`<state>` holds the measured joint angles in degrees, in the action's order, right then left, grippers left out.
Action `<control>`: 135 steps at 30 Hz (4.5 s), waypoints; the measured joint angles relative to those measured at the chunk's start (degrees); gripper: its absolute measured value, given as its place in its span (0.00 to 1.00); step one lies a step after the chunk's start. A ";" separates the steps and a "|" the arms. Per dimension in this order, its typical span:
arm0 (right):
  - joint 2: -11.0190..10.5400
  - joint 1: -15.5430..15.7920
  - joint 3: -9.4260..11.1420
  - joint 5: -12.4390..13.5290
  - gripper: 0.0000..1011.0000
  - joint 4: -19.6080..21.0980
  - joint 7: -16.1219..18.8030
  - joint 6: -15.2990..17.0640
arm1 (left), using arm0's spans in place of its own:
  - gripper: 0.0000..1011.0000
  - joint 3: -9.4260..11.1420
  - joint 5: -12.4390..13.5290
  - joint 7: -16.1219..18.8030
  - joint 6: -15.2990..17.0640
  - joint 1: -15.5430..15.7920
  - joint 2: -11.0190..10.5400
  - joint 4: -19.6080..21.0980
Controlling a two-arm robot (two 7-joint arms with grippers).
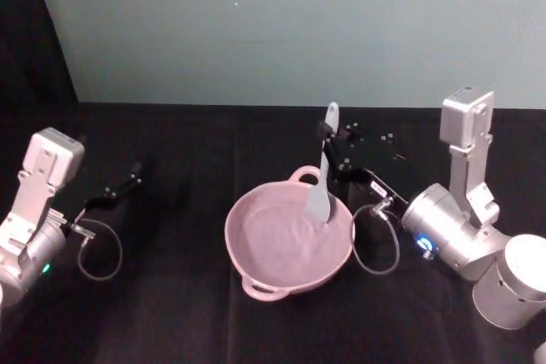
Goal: Use the one hand to pick up the spoon and stir the clear water in the bowl.
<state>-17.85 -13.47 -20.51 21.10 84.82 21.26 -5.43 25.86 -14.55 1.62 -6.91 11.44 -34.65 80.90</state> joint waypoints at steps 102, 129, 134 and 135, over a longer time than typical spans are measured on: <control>-6.30 -0.58 6.84 22.01 0.12 -4.00 3.62 6.64 | 0.99 0.00 0.00 0.00 0.00 0.00 0.00 0.00; -5.80 -0.05 6.43 25.48 0.12 -5.95 2.58 6.65 | 0.99 0.00 0.00 0.00 0.00 0.00 0.00 0.00; -5.79 -0.09 6.35 25.69 0.14 -6.49 2.50 6.34 | 0.99 0.00 0.00 0.00 0.00 0.00 0.00 0.00; -5.78 -0.08 6.37 25.71 0.15 -6.58 2.49 6.27 | 0.99 0.00 0.00 0.00 0.00 0.00 0.00 0.00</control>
<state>-23.63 -13.55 -14.14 46.81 78.23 23.75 0.84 25.86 -14.55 1.62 -6.91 11.43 -34.64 80.90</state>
